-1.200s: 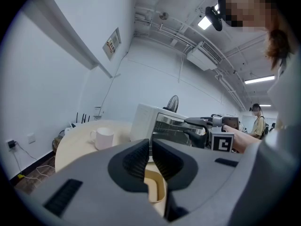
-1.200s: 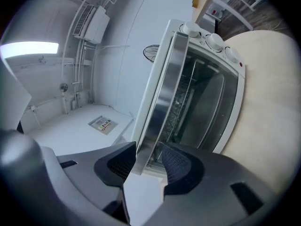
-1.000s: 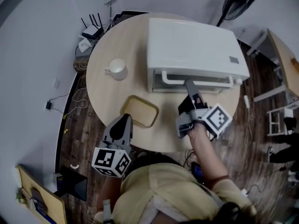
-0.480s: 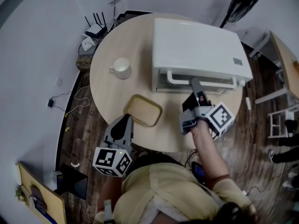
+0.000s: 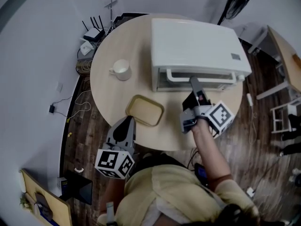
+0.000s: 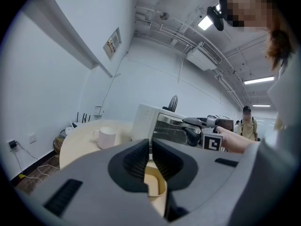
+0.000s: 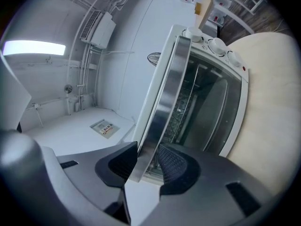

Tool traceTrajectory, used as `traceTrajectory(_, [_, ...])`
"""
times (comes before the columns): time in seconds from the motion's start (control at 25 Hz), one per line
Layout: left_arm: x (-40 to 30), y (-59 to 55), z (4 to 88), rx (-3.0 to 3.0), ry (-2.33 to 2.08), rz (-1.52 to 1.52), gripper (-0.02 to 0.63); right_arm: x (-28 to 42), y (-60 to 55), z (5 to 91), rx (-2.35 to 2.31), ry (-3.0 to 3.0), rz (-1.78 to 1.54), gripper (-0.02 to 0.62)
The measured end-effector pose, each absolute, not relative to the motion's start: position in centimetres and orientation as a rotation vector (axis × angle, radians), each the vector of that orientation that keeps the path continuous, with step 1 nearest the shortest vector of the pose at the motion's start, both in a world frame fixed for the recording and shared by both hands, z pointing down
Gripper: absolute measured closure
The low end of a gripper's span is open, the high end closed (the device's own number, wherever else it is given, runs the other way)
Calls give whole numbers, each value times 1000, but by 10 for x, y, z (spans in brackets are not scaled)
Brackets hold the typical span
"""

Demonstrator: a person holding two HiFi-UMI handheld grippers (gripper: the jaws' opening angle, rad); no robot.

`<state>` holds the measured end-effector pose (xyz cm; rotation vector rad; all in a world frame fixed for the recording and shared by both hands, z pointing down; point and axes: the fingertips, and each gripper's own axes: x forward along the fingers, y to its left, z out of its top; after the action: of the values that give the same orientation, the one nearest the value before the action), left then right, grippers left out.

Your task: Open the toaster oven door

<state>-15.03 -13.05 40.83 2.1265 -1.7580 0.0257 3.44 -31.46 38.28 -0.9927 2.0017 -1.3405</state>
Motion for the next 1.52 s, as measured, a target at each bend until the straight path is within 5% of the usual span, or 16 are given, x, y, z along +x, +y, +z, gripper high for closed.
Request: traceTrajectory(1.52, [-106, -106, 412, 2280, -1559, 58, 603, 52, -236, 415, -998, 1945, -1404, 476])
